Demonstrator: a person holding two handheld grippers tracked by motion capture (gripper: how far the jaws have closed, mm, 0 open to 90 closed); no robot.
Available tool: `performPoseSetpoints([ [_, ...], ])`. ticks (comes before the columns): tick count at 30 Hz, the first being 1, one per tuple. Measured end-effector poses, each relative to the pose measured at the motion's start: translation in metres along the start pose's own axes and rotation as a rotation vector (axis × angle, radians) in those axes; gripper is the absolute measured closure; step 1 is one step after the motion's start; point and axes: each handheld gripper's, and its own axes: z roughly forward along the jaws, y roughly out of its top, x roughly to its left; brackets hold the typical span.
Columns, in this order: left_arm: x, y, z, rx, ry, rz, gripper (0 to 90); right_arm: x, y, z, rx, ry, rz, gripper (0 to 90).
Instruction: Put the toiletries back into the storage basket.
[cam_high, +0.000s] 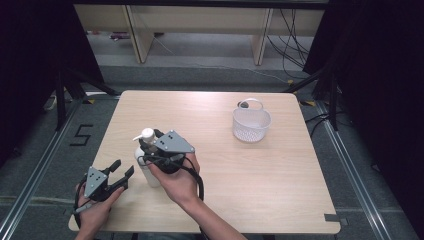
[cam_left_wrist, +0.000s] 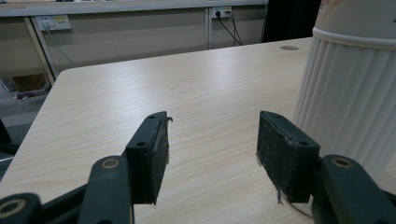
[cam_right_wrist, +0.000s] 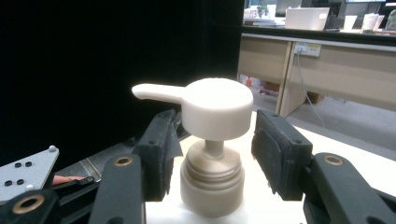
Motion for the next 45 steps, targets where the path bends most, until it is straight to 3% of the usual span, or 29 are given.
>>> performPoseSetpoints([
  [6, 0.000, 0.000, 0.000, -0.001, 0.000, 0.000, 43.1, 0.004, 0.001, 0.004, -0.002, -0.007, 0.014, 51.7],
  [8, 0.000, 0.000, 0.000, -0.001, -0.001, -0.002, 43.2, 0.005, 0.003, 0.006, -0.002, -0.014, -0.002, 52.6],
  [13, 0.000, 0.000, 0.000, 0.000, -0.003, 0.001, 43.1, 0.005, 0.002, 0.006, -0.012, -0.031, 0.021, 59.0],
  [18, 0.000, 0.000, 0.000, -0.001, -0.002, 0.001, 43.1, 0.007, 0.002, 0.006, -0.006, -0.044, 0.030, 59.8],
  [20, 0.000, 0.000, 0.000, 0.000, -0.002, 0.001, 43.1, 0.008, 0.002, 0.005, 0.007, -0.034, 0.054, 59.9],
  [31, 0.000, 0.000, 0.000, 0.000, -0.002, 0.001, 43.1, 0.002, 0.004, 0.004, -0.003, -0.038, 0.041, 60.2],
  [33, 0.000, 0.000, 0.000, -0.002, -0.001, -0.001, 43.1, 0.002, 0.006, 0.001, 0.009, -0.046, 0.072, 60.3],
  [35, 0.000, 0.000, 0.000, -0.001, -0.001, -0.001, 43.2, 0.000, 0.008, 0.000, -0.009, -0.049, 0.039, 60.3],
  [40, 0.000, 0.000, 0.000, 0.000, 0.000, 0.002, 43.2, -0.002, 0.012, -0.005, -0.017, -0.055, 0.044, 60.3],
  [41, 0.000, 0.000, 0.000, 0.000, 0.000, 0.002, 43.2, -0.001, 0.013, -0.006, -0.011, -0.051, 0.063, 60.3],
  [42, 0.000, 0.000, 0.000, 0.000, 0.000, 0.002, 43.2, -0.003, 0.014, -0.006, -0.025, -0.051, 0.039, 60.3],
  [45, 0.000, 0.000, 0.000, 0.002, 0.001, 0.002, 43.1, -0.004, 0.016, -0.008, -0.040, -0.053, 0.043, 60.3],
])
